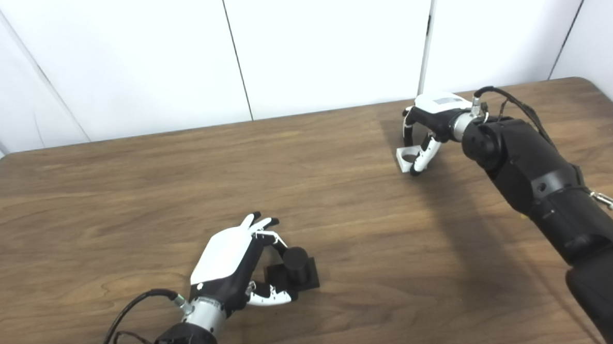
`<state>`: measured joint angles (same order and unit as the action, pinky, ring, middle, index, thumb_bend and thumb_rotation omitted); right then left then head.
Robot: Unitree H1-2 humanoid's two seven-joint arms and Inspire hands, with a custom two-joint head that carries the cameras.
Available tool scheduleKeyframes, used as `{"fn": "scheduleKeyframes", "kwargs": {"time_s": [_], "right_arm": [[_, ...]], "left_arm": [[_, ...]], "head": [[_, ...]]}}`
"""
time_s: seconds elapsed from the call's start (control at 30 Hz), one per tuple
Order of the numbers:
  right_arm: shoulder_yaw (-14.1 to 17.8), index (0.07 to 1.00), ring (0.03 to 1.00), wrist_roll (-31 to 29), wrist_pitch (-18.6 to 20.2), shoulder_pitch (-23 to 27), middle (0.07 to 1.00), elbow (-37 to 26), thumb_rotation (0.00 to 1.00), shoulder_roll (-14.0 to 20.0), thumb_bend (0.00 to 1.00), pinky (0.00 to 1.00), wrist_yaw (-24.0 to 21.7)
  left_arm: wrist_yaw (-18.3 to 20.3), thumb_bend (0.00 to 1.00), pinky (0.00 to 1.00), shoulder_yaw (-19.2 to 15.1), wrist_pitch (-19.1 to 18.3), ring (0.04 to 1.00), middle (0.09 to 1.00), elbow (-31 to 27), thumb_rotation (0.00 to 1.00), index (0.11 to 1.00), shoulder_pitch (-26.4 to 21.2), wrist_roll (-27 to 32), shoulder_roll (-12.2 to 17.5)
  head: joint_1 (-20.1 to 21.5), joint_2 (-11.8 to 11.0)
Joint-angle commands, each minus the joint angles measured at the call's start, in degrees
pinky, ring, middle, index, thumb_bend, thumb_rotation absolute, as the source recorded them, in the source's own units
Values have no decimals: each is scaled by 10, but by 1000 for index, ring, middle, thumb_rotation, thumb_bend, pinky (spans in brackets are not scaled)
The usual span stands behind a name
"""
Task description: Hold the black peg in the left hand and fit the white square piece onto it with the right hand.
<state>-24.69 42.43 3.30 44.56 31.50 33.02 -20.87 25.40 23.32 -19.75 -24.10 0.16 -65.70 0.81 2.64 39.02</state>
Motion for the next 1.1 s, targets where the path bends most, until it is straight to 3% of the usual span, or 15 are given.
{"fn": "scheduleKeyframes", "kwargs": {"time_s": [0.0,0.4,1.07], "right_arm": [[4,488,1000,14,-3,28,925,-8,143,14,525,1000,16],[9,489,1000,15,3,18,931,-38,143,18,525,1000,13],[41,490,1000,17,53,-28,930,-210,146,27,525,1000,-60]], "left_arm": [[-4,520,940,0,5,1000,918,-3,69,491,-12,-8,-2],[-5,520,952,-2,5,1000,918,-1,69,491,-11,-5,0],[-13,520,938,-5,8,1000,914,5,69,491,-4,0,5]], "head": [[0,0],[-2,-1],[0,-7]]}}
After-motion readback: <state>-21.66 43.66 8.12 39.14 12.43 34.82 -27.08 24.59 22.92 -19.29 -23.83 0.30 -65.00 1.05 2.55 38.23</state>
